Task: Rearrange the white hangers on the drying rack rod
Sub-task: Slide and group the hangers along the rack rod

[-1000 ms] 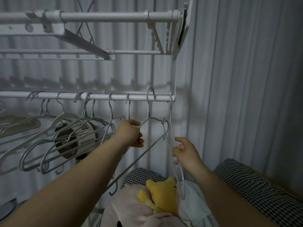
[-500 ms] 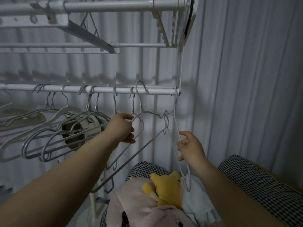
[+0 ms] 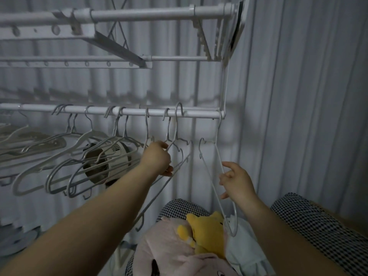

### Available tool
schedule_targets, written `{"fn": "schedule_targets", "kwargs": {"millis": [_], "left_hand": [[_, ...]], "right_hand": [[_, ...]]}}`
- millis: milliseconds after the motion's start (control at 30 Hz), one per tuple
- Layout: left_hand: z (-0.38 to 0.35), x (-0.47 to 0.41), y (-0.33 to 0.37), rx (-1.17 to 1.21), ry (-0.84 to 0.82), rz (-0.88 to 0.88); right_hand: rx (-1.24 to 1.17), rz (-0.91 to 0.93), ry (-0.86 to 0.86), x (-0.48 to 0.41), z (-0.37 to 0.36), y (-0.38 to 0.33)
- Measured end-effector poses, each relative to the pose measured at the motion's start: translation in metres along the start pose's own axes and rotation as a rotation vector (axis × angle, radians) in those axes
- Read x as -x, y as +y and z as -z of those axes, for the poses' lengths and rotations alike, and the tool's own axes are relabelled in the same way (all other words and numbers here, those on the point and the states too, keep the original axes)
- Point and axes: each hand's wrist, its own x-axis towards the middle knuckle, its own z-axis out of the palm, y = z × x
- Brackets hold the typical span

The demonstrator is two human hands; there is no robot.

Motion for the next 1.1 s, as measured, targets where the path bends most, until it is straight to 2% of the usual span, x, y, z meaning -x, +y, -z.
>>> {"fn": "schedule_targets", "kwargs": {"millis": [200, 367, 633, 900, 1000, 1100], "left_hand": [[-0.009, -0.009, 0.0, -0.02, 0.041, -0.02], [-0.02, -0.009, 0.013, 0.108, -0.049, 0.022], [-0.037, 0.0, 0.002, 0.127, -0.125, 0.039], [-0.051, 0.015, 0.012, 0.137, -0.189, -0.018], [-0.053, 0.017, 0.011, 0.062, -0.208, -0.027], [-0.047, 0.017, 0.009, -0.244, -0.189, -0.161]], "right_hand": [[0.039, 0.019, -0.001, 0.003, 0.002, -0.002], [0.042, 0.027, -0.006, 0.007, 0.0, -0.003], [0.084, 0.03, 0.006, 0.01, 0.005, -0.003], [0.078, 0.021, -0.01, 0.011, 0.003, -0.007], [0.093, 0.02, -0.011, 0.012, 0.003, -0.008], [0.128, 0.041, -0.016, 0.013, 0.003, -0.008]]}}
